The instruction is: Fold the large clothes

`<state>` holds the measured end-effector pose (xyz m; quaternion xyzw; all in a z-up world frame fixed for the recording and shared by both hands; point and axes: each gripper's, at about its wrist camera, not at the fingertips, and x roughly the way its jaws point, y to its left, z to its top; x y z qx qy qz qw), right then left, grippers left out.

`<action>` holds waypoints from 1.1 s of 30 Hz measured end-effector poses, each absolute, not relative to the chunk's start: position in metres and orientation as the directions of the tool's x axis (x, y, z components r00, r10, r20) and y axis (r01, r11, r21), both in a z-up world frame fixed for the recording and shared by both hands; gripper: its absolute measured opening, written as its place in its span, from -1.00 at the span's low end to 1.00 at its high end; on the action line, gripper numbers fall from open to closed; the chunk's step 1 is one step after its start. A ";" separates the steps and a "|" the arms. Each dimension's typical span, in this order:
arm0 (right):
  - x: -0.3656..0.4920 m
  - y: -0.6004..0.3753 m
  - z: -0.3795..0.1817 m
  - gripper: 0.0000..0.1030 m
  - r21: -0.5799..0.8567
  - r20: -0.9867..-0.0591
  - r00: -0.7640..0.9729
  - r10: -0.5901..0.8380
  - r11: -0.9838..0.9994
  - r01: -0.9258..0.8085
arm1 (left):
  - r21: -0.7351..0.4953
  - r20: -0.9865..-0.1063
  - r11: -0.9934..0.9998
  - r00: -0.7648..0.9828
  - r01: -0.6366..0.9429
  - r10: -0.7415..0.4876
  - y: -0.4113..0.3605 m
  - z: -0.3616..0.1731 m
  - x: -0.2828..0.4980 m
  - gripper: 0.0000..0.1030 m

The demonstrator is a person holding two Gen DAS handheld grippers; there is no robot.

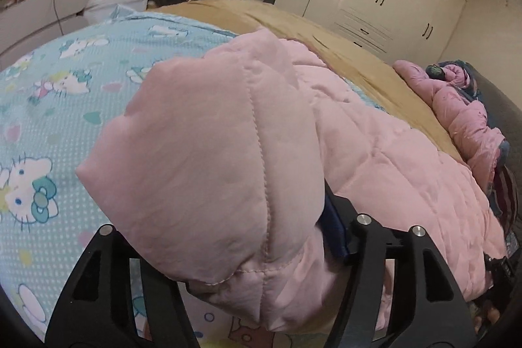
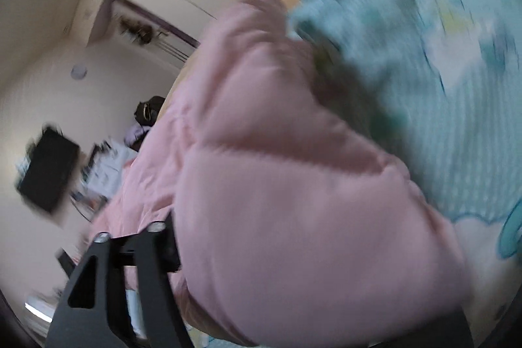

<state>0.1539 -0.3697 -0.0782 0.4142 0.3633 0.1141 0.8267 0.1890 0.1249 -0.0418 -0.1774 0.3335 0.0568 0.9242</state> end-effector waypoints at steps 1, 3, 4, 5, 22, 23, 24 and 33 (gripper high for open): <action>0.153 -0.370 -0.078 0.42 0.768 -0.507 0.709 0.490 0.630 0.114 | -0.292 -0.641 0.929 0.767 -0.228 -0.013 0.126 -0.042 0.188 0.12; 0.152 -0.368 -0.070 0.66 0.734 -0.542 0.697 0.470 0.669 0.119 | -0.310 -0.651 0.919 0.758 -0.245 -0.017 0.129 -0.043 0.185 0.22; 0.151 -0.369 -0.065 0.77 0.716 -0.559 0.694 0.454 0.686 0.128 | -0.318 -0.655 0.913 0.755 -0.256 -0.016 0.131 -0.042 0.183 0.27; 0.147 -0.369 -0.059 0.81 0.704 -0.567 0.696 0.441 0.698 0.130 | -0.322 -0.656 0.910 0.755 -0.263 -0.014 0.131 -0.040 0.179 0.36; 0.036 -0.345 0.065 0.91 0.361 -0.408 0.895 0.182 0.932 -0.025 | -0.191 -0.502 0.961 0.861 -0.202 0.081 0.107 0.038 0.088 0.82; 0.030 -0.336 0.072 0.91 0.333 -0.389 0.902 0.187 0.942 -0.052 | -0.190 -0.500 0.963 0.863 -0.192 0.073 0.105 0.039 0.085 0.82; 0.025 -0.329 0.077 0.91 0.305 -0.376 0.907 0.188 0.950 -0.070 | -0.178 -0.498 0.967 0.864 -0.182 0.071 0.101 0.041 0.080 0.82; -0.002 -0.284 0.097 0.91 0.150 -0.345 0.907 0.241 0.968 -0.201 | -0.126 -0.457 0.983 0.888 -0.130 0.059 0.082 0.049 0.045 0.82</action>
